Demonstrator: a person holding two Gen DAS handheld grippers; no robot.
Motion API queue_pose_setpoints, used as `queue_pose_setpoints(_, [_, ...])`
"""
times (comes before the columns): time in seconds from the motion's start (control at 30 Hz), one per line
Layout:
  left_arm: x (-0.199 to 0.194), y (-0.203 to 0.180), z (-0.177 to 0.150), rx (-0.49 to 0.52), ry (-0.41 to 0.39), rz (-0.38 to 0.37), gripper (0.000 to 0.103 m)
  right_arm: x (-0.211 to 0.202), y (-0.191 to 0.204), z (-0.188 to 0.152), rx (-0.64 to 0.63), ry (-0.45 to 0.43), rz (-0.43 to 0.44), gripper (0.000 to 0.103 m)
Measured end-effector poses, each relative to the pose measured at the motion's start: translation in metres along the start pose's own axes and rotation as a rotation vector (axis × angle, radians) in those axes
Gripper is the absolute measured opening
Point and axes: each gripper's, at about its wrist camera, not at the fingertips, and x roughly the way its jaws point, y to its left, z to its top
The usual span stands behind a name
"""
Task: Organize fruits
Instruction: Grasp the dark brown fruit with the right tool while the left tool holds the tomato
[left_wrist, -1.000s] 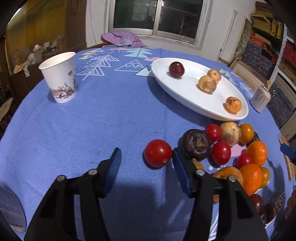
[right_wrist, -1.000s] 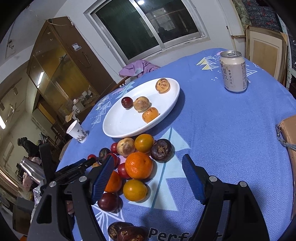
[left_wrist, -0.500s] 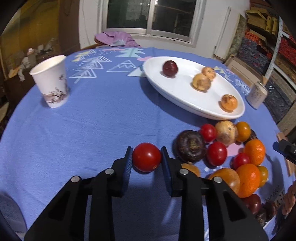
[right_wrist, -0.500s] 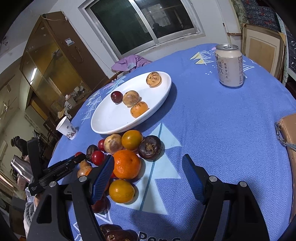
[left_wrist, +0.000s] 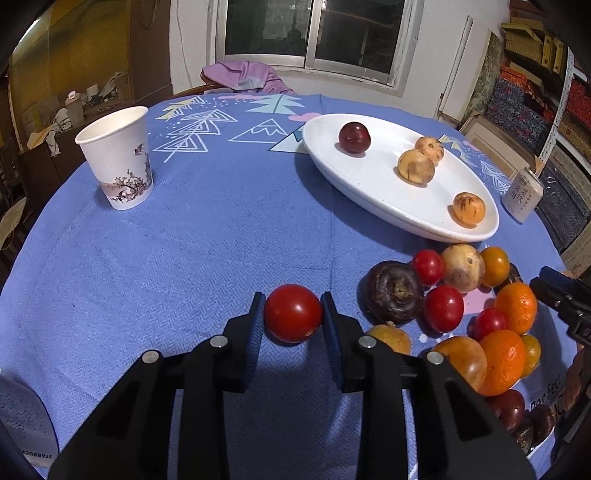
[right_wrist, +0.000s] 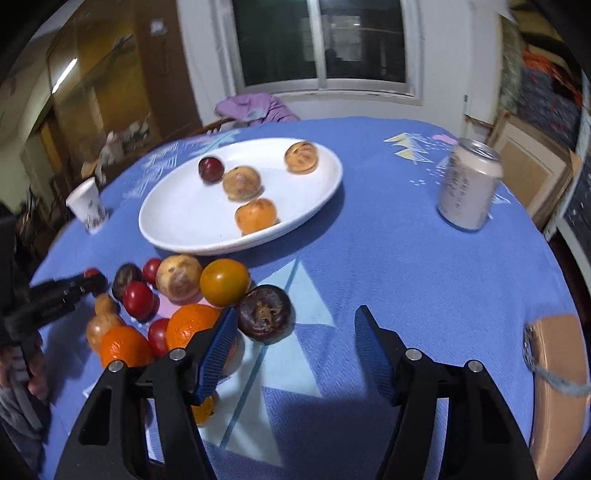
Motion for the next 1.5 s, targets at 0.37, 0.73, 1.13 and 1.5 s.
queue_pose_setpoints(0.37, [0.001, -0.002, 0.0, 0.003, 0.009, -0.003, 0.03, 0.012, -0.006, 0.011, 0.037, 0.036, 0.128, 0.056])
queue_pose_setpoints(0.73, [-0.002, -0.003, 0.0, 0.006, 0.008, -0.018, 0.03, -0.011, -0.004, -0.009, -0.021, 0.015, 0.084, 0.054])
queue_pose_setpoints(1.13, [-0.003, -0.002, -0.005, 0.003, 0.009, -0.026, 0.03, -0.074, 0.029, -0.095, 0.005, 0.059, 0.364, 0.067])
queue_pose_setpoints(1.5, [-0.001, -0.004, -0.006, 0.02, 0.011, -0.013, 0.03, -0.059, 0.026, -0.096, 0.074, 0.137, 0.48, 0.042])
